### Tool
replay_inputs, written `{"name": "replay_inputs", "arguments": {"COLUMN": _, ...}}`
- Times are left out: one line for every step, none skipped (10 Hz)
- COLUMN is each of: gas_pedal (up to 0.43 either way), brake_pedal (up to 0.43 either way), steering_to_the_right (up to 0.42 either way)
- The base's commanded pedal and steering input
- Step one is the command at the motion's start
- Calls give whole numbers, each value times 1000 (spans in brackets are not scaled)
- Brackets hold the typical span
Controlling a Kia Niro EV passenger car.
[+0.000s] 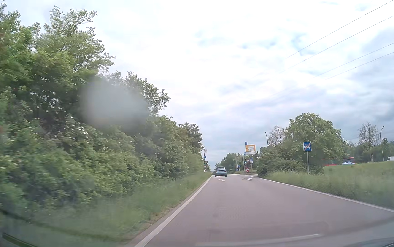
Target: Follow the waypoints while adhering to traffic rules and regulations
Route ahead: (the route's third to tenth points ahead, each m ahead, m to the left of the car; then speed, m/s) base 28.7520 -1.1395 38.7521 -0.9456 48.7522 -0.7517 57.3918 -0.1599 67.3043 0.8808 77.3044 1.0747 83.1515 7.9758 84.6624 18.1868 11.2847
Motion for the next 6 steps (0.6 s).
{"name": "replay_inputs", "arguments": {"gas_pedal": 169, "brake_pedal": 0, "steering_to_the_right": -8}}
{"name": "replay_inputs", "arguments": {"gas_pedal": 157, "brake_pedal": 0, "steering_to_the_right": -8}}
{"name": "replay_inputs", "arguments": {"gas_pedal": 150, "brake_pedal": 0, "steering_to_the_right": -8}}
{"name": "replay_inputs", "arguments": {"gas_pedal": 150, "brake_pedal": 0, "steering_to_the_right": -8}}
{"name": "replay_inputs", "arguments": {"gas_pedal": 138, "brake_pedal": 0, "steering_to_the_right": -8}}
{"name": "replay_inputs", "arguments": {"gas_pedal": 138, "brake_pedal": 0, "steering_to_the_right": -8}}
